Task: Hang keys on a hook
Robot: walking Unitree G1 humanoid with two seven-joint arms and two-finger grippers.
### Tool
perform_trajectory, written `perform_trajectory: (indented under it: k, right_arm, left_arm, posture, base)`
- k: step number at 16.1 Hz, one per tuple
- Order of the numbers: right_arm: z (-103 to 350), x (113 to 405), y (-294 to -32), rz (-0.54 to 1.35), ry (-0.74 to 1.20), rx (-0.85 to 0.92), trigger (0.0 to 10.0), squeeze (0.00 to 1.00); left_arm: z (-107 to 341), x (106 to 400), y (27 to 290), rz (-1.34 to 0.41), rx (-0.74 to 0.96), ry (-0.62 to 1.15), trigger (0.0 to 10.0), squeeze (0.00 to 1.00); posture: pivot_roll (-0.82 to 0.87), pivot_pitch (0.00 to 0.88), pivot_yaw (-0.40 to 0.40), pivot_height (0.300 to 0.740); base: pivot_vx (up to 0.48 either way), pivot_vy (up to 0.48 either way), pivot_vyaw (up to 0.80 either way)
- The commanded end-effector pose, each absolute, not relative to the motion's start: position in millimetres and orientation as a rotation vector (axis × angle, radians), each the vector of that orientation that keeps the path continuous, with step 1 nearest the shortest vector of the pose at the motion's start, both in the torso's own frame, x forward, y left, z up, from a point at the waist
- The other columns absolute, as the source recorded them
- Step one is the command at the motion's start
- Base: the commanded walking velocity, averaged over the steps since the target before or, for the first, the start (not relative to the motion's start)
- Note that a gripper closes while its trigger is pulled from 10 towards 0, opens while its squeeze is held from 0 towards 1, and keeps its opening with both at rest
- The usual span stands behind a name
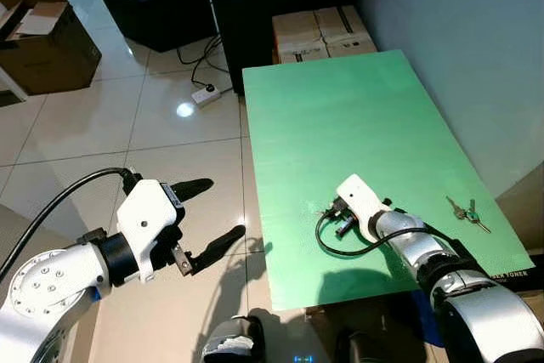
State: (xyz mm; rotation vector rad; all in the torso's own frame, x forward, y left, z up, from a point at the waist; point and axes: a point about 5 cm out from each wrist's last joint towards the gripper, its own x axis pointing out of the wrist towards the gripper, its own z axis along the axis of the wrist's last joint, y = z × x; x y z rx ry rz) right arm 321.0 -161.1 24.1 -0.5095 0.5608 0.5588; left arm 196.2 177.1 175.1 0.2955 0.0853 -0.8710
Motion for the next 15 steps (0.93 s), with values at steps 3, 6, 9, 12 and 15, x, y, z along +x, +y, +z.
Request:
perform_trajectory:
  k: [3, 6, 9, 12, 15]
  right_arm:
    - [3.4, 301.9, -168.1, 0.588, 0.672, -0.515, 10.0, 0.00]
    - [-0.3, 297.2, -173.8, 0.563, 0.677, -0.482, 10.0, 0.00]
    - [-3.8, 291.5, -178.8, 0.556, 0.668, -0.468, 10.0, 0.00]
    - [-1.8, 290.5, -185.1, 0.539, 0.633, -0.455, 10.0, 0.00]
    - [-3.6, 284.6, -192.1, 0.526, 0.617, -0.445, 10.0, 0.00]
  left_arm:
    - [176.4, 196.1, 176.2, -0.878, 0.298, 0.087, 10.0, 0.00]
    - [176.2, 199.8, 175.4, -0.882, 0.296, 0.080, 10.0, 0.00]
    - [175.6, 203.2, 173.4, -0.881, 0.293, 0.065, 10.0, 0.00]
    - [174.7, 206.4, 172.3, -0.876, 0.288, 0.051, 10.0, 0.00]
    - [170.1, 209.5, 166.4, -0.880, 0.273, 0.039, 10.0, 0.00]
  posture:
    - [0.24, 0.178, 0.123, 0.740]
    - [0.23, 0.166, 0.121, 0.740]
    - [0.21, 0.155, 0.111, 0.740]
    - [0.19, 0.142, 0.106, 0.740]
    - [0.15, 0.121, 0.093, 0.740]
  base:
    - [0.000, 0.000, 0.00]
    - [0.000, 0.000, 0.00]
    - [0.000, 0.000, 0.00]
    - [0.000, 0.000, 0.00]
    - [0.000, 0.000, 0.00]
